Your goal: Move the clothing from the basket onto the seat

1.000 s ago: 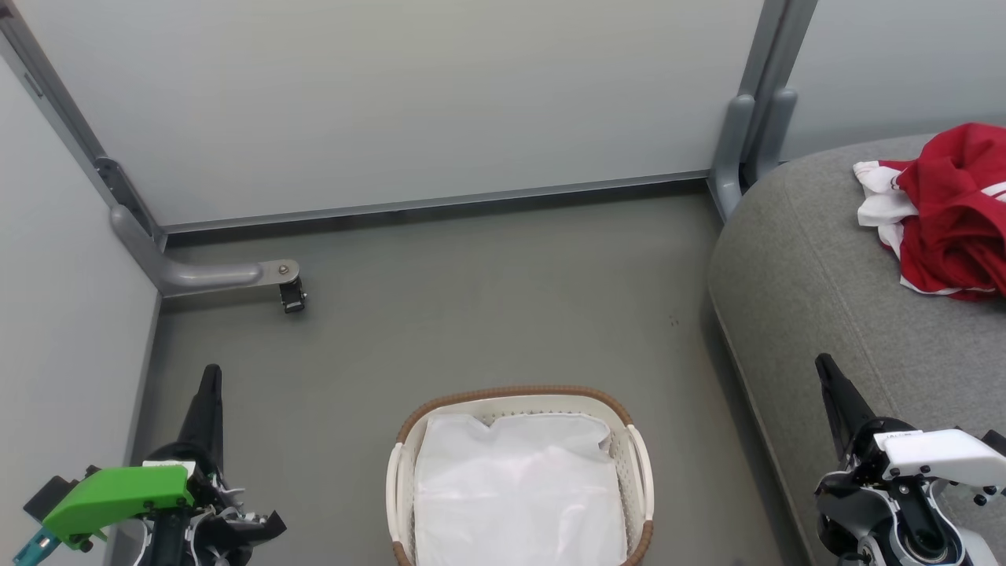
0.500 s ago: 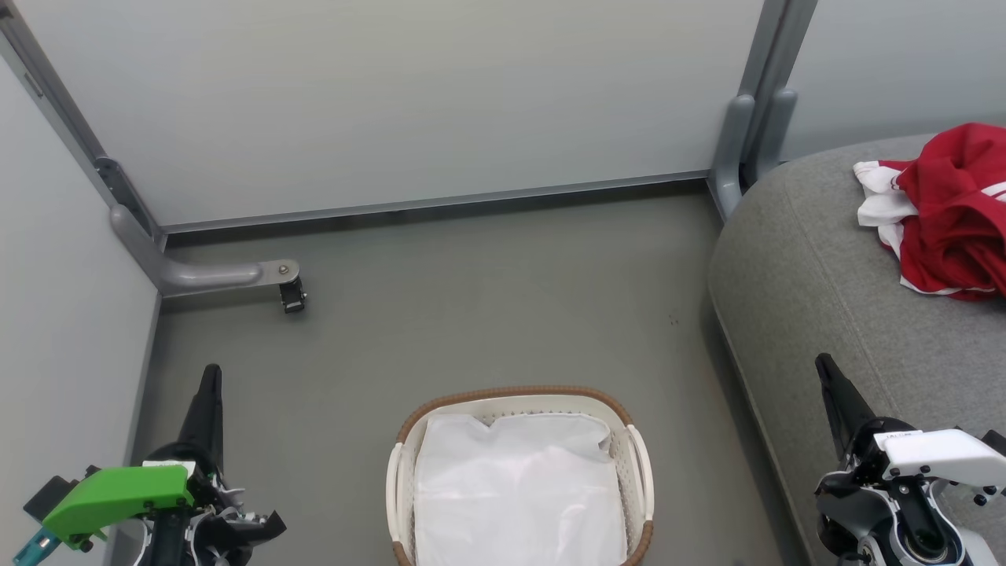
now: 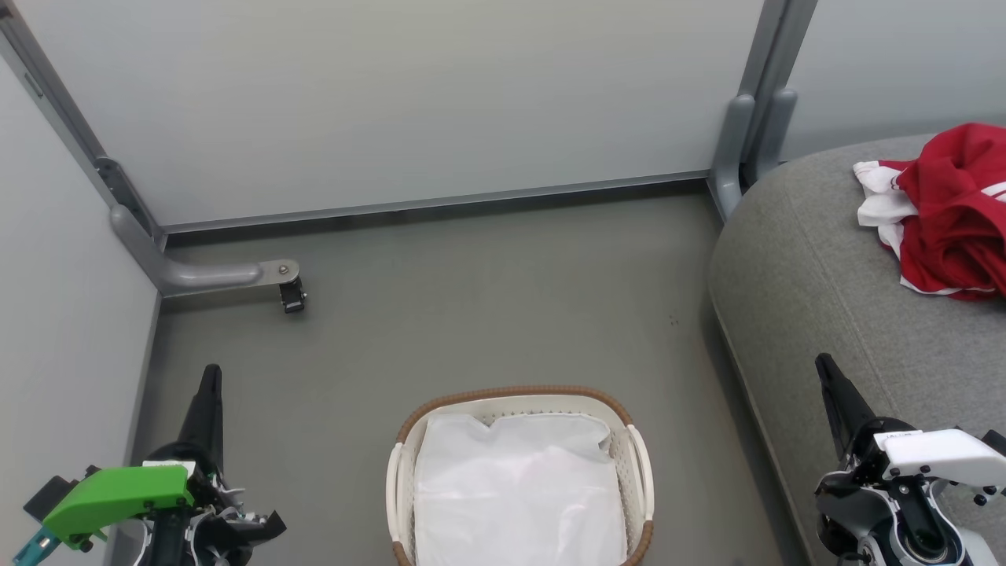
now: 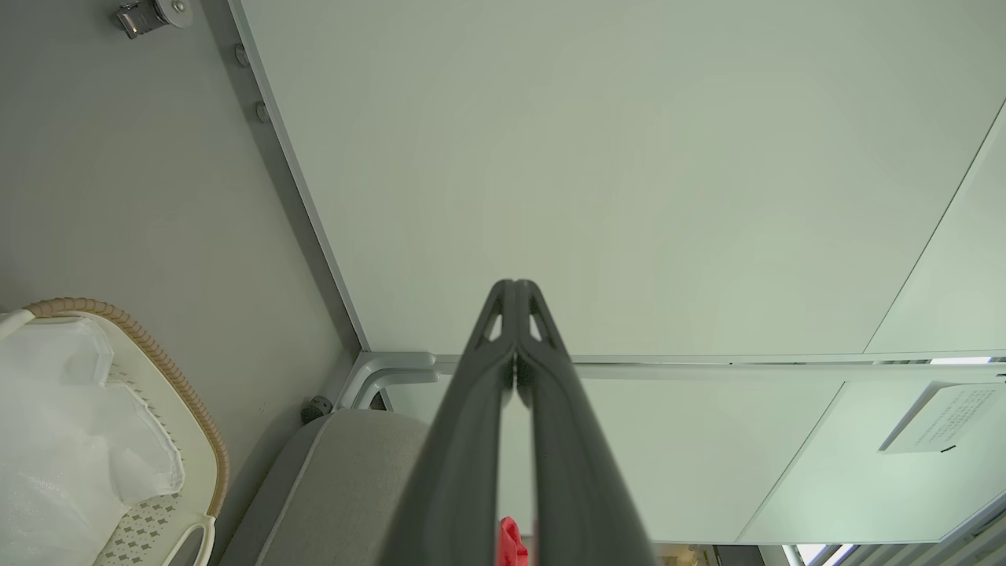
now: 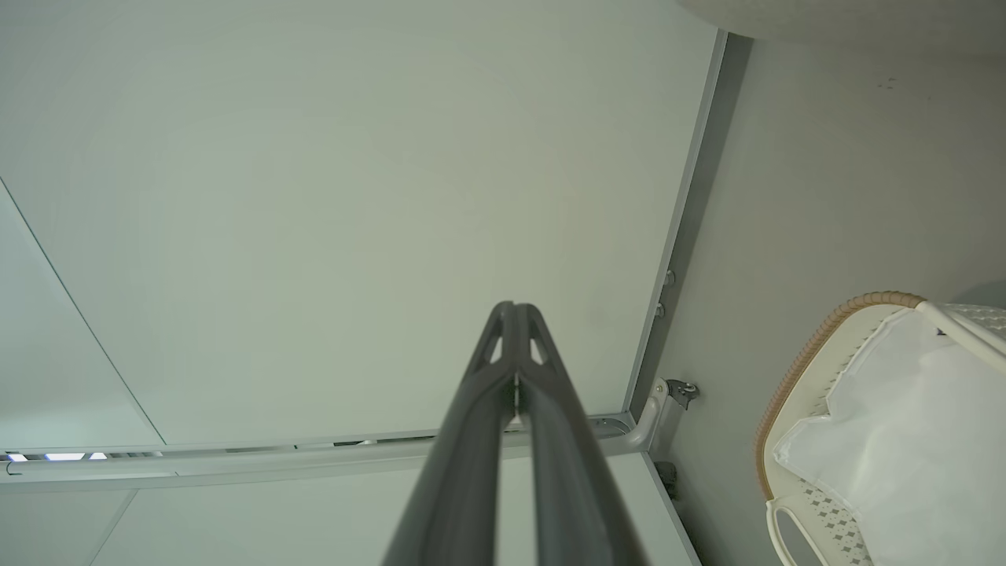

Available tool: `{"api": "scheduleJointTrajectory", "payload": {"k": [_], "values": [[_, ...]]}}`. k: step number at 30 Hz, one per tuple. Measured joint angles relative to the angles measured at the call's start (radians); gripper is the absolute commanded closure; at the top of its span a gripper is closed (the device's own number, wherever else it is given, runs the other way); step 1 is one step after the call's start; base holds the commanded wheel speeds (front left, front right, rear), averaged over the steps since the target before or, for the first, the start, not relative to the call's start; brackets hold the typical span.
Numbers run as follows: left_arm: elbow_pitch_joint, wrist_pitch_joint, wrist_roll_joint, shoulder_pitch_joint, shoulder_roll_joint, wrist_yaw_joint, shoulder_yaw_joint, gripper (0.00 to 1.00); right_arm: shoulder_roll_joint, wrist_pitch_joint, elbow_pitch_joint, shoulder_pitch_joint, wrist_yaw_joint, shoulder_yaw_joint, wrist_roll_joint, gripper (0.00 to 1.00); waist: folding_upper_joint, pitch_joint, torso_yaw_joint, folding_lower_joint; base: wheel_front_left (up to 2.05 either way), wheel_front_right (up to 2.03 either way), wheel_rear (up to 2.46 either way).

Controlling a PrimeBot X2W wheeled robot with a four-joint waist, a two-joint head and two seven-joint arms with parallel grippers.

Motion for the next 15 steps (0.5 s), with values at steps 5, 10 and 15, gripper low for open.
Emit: {"api": "scheduleJointTrajectory", "payload": {"k": [5,10,15], "values": [[0.000,0.000,0.000,0.000,0.000,0.000,0.000,1.00,0.000,0.000,0.000,0.000,0.000,0.000,0.000,1.00,0.0000,0.000,0.000,0.0000,0.00,0.00,0.00],[0.000,0.000,0.000,0.000,0.000,0.000,0.000,1.00,0.000,0.000,0.000,0.000,0.000,0.000,0.000,1.00,0.0000,0.000,0.000,0.0000,0.00,0.00,0.00],[0.000,0.000,0.000,0.000,0.000,0.000,0.000,1.00,0.000,0.000,0.000,0.000,0.000,0.000,0.000,1.00,0.0000,0.000,0.000,0.0000,0.00,0.00,0.00]]}}
